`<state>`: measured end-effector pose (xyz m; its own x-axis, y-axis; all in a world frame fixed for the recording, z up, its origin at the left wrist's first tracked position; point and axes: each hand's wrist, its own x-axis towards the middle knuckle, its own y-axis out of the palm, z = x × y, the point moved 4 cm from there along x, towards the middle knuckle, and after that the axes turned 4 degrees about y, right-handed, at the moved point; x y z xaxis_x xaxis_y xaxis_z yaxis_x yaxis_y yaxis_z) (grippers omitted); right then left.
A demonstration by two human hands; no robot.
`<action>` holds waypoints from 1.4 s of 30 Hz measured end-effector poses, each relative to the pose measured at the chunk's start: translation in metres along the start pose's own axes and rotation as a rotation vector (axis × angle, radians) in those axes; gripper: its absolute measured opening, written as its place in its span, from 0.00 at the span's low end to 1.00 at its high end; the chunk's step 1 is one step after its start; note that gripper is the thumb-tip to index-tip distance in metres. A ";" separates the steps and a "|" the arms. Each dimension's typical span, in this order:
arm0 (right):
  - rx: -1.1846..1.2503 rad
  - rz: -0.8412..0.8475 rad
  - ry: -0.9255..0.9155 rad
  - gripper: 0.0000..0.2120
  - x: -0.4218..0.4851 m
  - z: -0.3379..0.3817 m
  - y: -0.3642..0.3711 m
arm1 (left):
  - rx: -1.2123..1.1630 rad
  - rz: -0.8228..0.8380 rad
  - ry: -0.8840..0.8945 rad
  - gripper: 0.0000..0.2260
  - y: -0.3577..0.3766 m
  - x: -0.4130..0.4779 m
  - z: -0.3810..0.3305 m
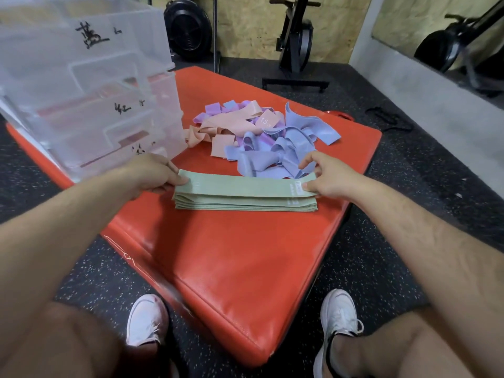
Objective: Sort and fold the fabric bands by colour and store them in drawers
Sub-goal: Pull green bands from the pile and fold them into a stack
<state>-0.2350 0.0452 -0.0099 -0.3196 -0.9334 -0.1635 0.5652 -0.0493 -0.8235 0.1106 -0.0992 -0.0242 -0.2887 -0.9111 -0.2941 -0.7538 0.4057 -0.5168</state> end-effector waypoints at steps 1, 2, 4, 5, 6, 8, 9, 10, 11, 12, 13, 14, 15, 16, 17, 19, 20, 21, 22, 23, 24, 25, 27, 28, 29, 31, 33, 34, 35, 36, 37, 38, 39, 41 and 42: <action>-0.018 0.003 0.000 0.16 0.000 -0.002 0.002 | 0.015 -0.012 -0.001 0.10 0.002 0.000 0.004; -0.041 0.009 0.001 0.16 0.000 -0.003 0.004 | 0.028 -0.023 -0.002 0.10 0.004 -0.001 0.007; -0.072 0.013 0.005 0.15 -0.001 -0.005 0.008 | 0.039 -0.041 -0.001 0.10 0.010 -0.002 0.010; -0.075 0.010 0.006 0.15 -0.001 -0.005 0.009 | 0.043 -0.052 0.005 0.10 0.012 -0.003 0.011; -0.077 0.007 0.005 0.14 -0.001 -0.004 0.010 | 0.050 -0.067 0.015 0.09 0.015 -0.005 0.011; -0.081 0.004 -0.005 0.11 -0.002 -0.003 0.011 | 0.079 -0.105 0.046 0.09 0.017 -0.006 0.010; -0.089 0.005 -0.010 0.10 -0.003 -0.003 0.011 | 0.098 -0.123 0.061 0.09 0.018 -0.005 0.010; -0.105 0.007 -0.014 0.08 -0.004 -0.002 0.011 | 0.115 -0.140 0.071 0.09 0.018 -0.006 0.010; -0.120 0.009 -0.014 0.07 -0.005 -0.002 0.012 | 0.133 -0.157 0.080 0.09 0.018 -0.005 0.011; -0.134 0.013 -0.011 0.06 -0.006 -0.001 0.012 | 0.161 -0.173 0.093 0.09 0.018 -0.005 0.012; -0.147 0.013 -0.009 0.05 -0.006 -0.001 0.012 | 0.206 -0.186 0.112 0.09 0.018 -0.004 0.012; -0.161 0.010 -0.009 0.05 -0.007 -0.002 0.012 | 0.255 -0.196 0.131 0.09 0.018 -0.005 0.012; -0.171 0.006 -0.011 0.05 -0.006 -0.002 0.013 | 0.297 -0.204 0.149 0.10 0.018 -0.006 0.011; -0.184 0.001 -0.021 0.05 -0.006 -0.003 0.014 | 0.329 -0.211 0.163 0.10 0.019 -0.007 0.010; -0.196 -0.003 -0.038 0.05 -0.006 -0.003 0.017 | 0.351 -0.222 0.178 0.11 0.019 -0.008 0.009; -0.226 -0.016 -0.067 0.05 -0.004 -0.005 0.020 | 0.383 -0.241 0.209 0.13 0.021 -0.010 0.008; -0.242 -0.029 -0.076 0.05 -0.004 -0.005 0.020 | 0.398 -0.239 0.226 0.14 0.021 -0.010 0.007; -0.269 -0.041 -0.094 0.06 -0.004 -0.006 0.020 | 0.419 -0.230 0.250 0.14 0.022 -0.010 0.006; -0.312 -0.050 -0.128 0.07 -0.005 -0.005 0.020 | 0.453 -0.219 0.286 0.13 0.022 -0.010 0.003; -0.368 -0.057 -0.177 0.08 -0.006 -0.003 0.020 | 0.509 -0.224 0.339 0.11 0.024 -0.010 0.000; -0.424 -0.064 -0.230 0.09 -0.008 0.000 0.021 | 0.583 -0.242 0.407 0.08 0.025 -0.010 -0.004; -0.463 -0.062 -0.271 0.10 -0.009 0.003 0.023 | 0.665 -0.265 0.484 0.08 0.028 -0.012 -0.008; -0.498 -0.029 -0.309 0.14 -0.012 0.010 0.028 | 0.777 -0.260 0.622 0.10 0.040 -0.014 -0.015; -0.511 0.001 -0.319 0.17 -0.014 0.013 0.032 | 0.794 -0.217 0.663 0.10 0.047 -0.015 -0.017; -0.528 0.035 -0.326 0.21 -0.015 0.015 0.036 | 0.793 -0.142 0.682 0.09 0.056 -0.016 -0.019; -0.555 0.083 -0.329 0.26 -0.016 0.017 0.041 | 0.815 0.037 0.694 0.16 0.072 -0.017 -0.018; -0.560 0.097 -0.318 0.26 -0.014 0.017 0.043 | 0.848 0.142 0.684 0.22 0.080 -0.015 -0.015; -0.557 0.094 -0.314 0.26 -0.013 0.016 0.043 | 0.841 0.153 0.685 0.23 0.081 -0.014 -0.015; -0.554 0.092 -0.308 0.26 -0.012 0.015 0.042 | 0.824 0.150 0.680 0.22 0.080 -0.012 -0.015; -0.549 0.091 -0.302 0.25 -0.011 0.015 0.042 | 0.804 0.144 0.678 0.22 0.078 -0.011 -0.015; -0.544 0.094 -0.293 0.25 -0.011 0.014 0.042 | 0.788 0.149 0.673 0.22 0.077 -0.010 -0.015; -0.536 0.094 -0.286 0.25 -0.011 0.014 0.042 | 0.775 0.157 0.673 0.21 0.077 -0.009 -0.015; -0.529 0.095 -0.281 0.24 -0.011 0.014 0.043 | 0.768 0.165 0.673 0.21 0.078 -0.008 -0.015; -0.517 0.092 -0.276 0.24 -0.011 0.014 0.043 | 0.766 0.171 0.671 0.22 0.079 -0.007 -0.015; -0.514 0.096 -0.270 0.24 -0.010 0.015 0.043 | 0.768 0.171 0.672 0.22 0.079 -0.007 -0.016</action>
<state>-0.1958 0.0474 -0.0357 -0.0423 -0.9860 -0.1613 0.1189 0.1553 -0.9807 0.0437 -0.0619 -0.0500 -0.8042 -0.5939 -0.0244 -0.1600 0.2558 -0.9534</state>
